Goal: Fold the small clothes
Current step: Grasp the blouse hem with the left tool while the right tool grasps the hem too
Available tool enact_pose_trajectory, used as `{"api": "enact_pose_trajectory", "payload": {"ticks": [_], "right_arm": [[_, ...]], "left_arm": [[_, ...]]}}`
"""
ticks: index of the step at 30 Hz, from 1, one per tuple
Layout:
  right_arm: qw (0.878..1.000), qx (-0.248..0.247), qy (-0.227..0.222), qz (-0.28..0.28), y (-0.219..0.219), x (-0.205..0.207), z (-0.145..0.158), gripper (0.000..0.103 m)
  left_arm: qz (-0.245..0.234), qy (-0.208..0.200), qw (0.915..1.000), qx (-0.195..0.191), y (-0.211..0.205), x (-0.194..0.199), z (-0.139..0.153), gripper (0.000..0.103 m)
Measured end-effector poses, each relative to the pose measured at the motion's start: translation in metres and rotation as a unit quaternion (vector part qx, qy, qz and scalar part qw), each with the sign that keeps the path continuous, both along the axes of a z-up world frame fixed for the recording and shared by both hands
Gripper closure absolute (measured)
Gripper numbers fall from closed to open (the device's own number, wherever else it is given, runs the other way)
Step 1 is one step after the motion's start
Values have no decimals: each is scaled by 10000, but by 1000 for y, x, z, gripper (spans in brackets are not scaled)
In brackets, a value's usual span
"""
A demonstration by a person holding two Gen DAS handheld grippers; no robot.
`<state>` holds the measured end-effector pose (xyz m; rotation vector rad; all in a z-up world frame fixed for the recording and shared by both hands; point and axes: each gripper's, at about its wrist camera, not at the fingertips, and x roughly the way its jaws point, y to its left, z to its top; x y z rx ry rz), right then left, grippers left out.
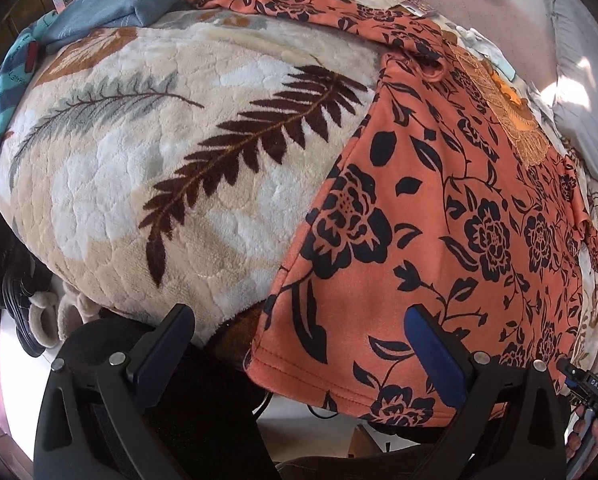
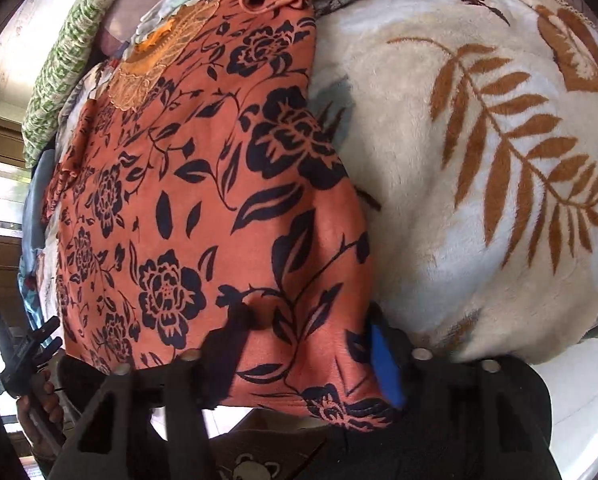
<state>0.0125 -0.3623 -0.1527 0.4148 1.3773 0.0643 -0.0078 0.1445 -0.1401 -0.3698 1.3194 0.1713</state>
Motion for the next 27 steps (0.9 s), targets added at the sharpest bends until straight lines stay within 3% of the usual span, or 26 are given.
{"api": "enact_pose_trajectory", "payload": {"ticks": [4,6,8,9,11,13,17,19,21,25,26,27], "right_arm": [[10000,-2,56,-43,-5,-1,-2,70],[10000,-29,49,36,-6,-1,0,88],[9994,-228,1,257,-3,-2,4,93],[9974,-516,-22,495,5,-3,9,94],[9855,-1268,-78,1126,30,-4,20,95],[9694,-1830,-152,1628,47,-7,31,95],[9437,-2548,-248,2097,53,-17,50,97],[9415,-2586,-190,2153,41,-29,60,98],[9483,-2493,-170,1956,20,-39,66,98],[9838,-1463,-133,1029,-25,-40,55,96],[9927,-925,-216,739,-33,-40,52,92],[9969,-547,-223,514,-39,-37,48,79]], "left_arm": [[-39,358,9986,-389,1,-4,-16,0],[-162,302,9993,-118,-5,-5,-15,6],[-308,405,9985,-189,-9,-6,-17,50],[-288,399,9987,-153,-10,-7,-14,52],[-374,384,9985,-76,-12,-7,-9,79],[-461,315,9982,-202,-16,-7,0,90],[-697,120,9974,-128,-34,-11,27,92],[-795,-25,9968,-90,-43,-20,42,92],[-828,-162,9964,64,-47,-28,52,92],[-862,7,9961,185,-45,-24,36,92],[-844,67,9963,141,-45,-22,31,92],[-859,125,9961,126,-44,-19,27,91]]}}
